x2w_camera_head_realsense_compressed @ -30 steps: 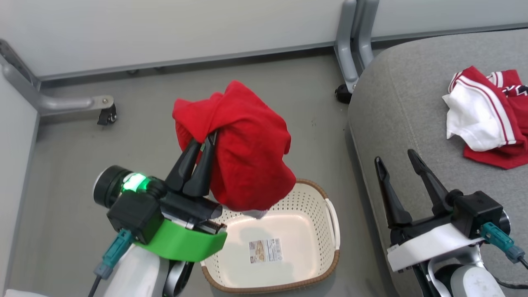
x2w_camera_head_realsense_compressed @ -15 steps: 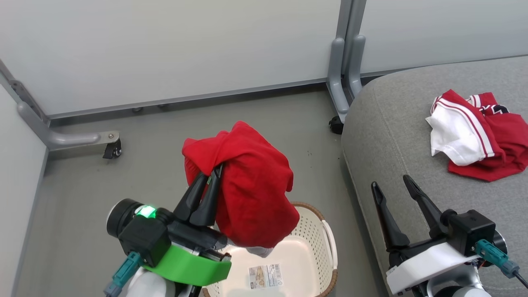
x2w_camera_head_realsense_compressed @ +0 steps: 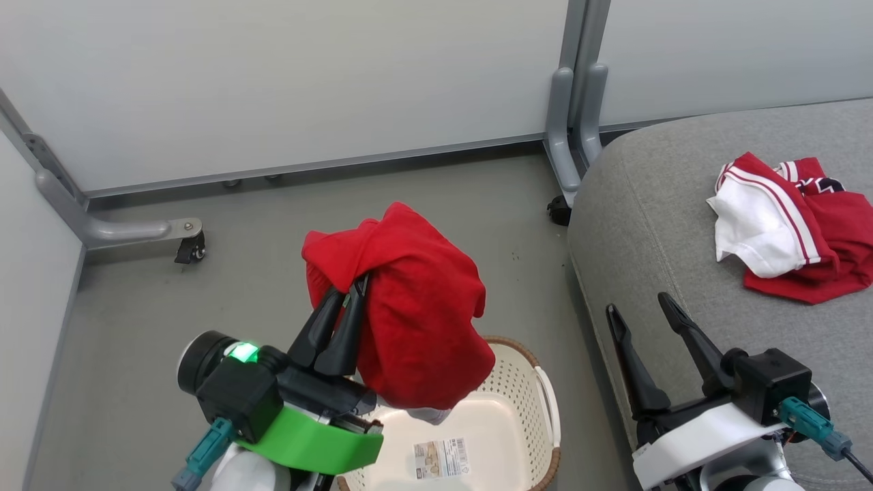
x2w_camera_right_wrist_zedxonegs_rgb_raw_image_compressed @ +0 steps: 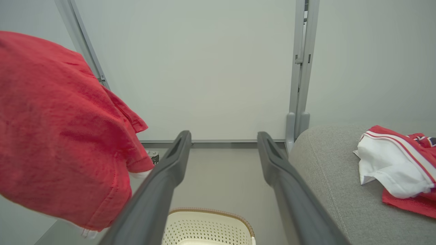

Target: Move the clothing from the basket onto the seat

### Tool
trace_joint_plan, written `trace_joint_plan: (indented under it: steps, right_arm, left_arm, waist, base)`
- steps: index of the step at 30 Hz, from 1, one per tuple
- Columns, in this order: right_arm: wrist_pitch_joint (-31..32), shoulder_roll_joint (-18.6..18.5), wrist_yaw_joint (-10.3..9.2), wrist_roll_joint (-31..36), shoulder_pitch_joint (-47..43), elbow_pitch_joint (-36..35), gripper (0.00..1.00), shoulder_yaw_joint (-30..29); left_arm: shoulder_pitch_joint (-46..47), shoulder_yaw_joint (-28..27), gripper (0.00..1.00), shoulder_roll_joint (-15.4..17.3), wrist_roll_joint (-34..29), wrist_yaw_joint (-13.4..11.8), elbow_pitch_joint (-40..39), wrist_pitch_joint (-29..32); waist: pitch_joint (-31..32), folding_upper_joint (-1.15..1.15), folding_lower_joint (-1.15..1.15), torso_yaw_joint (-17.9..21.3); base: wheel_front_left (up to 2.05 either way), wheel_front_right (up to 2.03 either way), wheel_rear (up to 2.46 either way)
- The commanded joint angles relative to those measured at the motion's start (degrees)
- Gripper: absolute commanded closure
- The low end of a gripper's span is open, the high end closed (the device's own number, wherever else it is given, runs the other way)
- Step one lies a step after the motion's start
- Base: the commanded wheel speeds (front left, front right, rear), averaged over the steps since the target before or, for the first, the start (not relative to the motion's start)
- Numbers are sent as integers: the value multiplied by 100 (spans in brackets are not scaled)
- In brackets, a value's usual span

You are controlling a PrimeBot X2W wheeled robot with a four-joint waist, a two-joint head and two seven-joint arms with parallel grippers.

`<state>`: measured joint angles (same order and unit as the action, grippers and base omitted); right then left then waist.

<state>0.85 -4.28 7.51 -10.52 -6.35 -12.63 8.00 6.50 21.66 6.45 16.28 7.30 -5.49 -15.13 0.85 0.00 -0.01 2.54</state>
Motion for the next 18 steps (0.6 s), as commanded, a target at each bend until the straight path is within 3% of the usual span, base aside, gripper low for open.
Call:
trace_joint_plan:
  steps: [1, 7, 18]
  right_arm:
    - [-5, -15, -4, -45, 17, 7, 0, 30]
    - [52, -165, -4, -211, 135, 47, 0, 443]
    - [31, -431, -4, -942, 1088, 497, 0, 2134]
  left_arm:
    - [-31, -33, 100, 0, -8, 19, -29, -1]
    - [13, -7, 100, -14, 2, 24, -70, -1]
    - [180, 167, 100, -43, -10, 25, -75, -1]
  waist:
    - [-6, 0, 1, -5]
    - [-18, 0, 1, -43]
    - [-91, 0, 1, -164]
  base:
    - [0, 0, 0]
    - [0, 0, 0]
    - [0, 0, 0]
